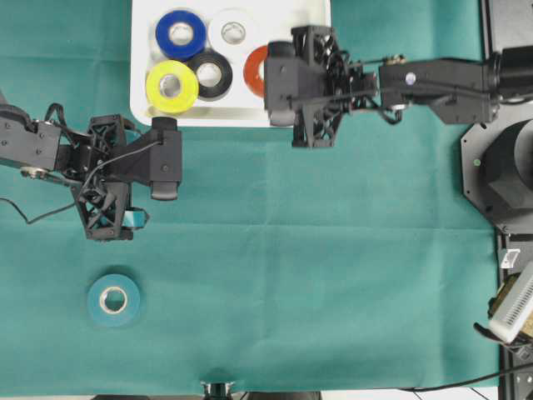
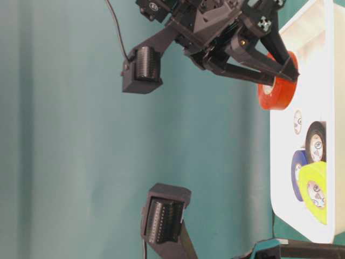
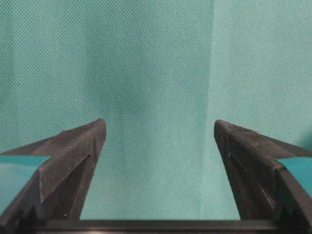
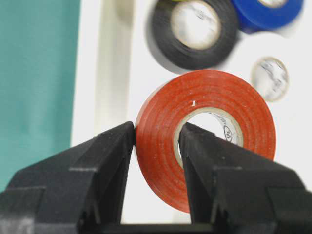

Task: Put the tape alternately from left to right into the white case.
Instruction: 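Carry the red roll into the tray's upper right corner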

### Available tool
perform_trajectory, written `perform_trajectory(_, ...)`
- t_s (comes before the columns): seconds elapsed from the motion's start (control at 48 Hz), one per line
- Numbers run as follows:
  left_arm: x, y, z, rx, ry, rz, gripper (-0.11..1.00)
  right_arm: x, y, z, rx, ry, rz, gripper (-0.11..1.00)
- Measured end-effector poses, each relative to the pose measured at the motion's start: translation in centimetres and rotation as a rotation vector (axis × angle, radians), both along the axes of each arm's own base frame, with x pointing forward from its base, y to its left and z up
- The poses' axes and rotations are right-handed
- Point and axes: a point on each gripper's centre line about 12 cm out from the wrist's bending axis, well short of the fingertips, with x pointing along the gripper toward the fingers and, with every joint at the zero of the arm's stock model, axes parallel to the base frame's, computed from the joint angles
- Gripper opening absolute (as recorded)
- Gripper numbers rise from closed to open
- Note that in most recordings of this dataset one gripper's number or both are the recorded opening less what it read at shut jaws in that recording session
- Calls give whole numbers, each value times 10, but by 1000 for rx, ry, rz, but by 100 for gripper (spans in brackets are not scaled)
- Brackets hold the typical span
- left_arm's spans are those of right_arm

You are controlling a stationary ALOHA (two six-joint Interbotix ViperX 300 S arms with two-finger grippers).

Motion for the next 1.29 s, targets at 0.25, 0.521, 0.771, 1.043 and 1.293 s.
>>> perform_trajectory(0.25,0,-1,0,-2,-3,1,100,-10,-36,-2,5,-26,-92,3)
perform_trajectory(0.521,0,-1,0,-3,-3,2,100,-15,-53,-6,12,-27,-142,3)
perform_trajectory(0.771,0,-1,0,-3,-4,2,100,-17,-64,-15,25,-25,-169,3)
perform_trajectory(1.043,1,-1,0,-3,-6,1,100,-17,-71,-30,42,-4,-187,3)
perform_trajectory(1.293,1,-1,0,-3,-6,1,100,-18,-73,-30,45,-4,-197,3)
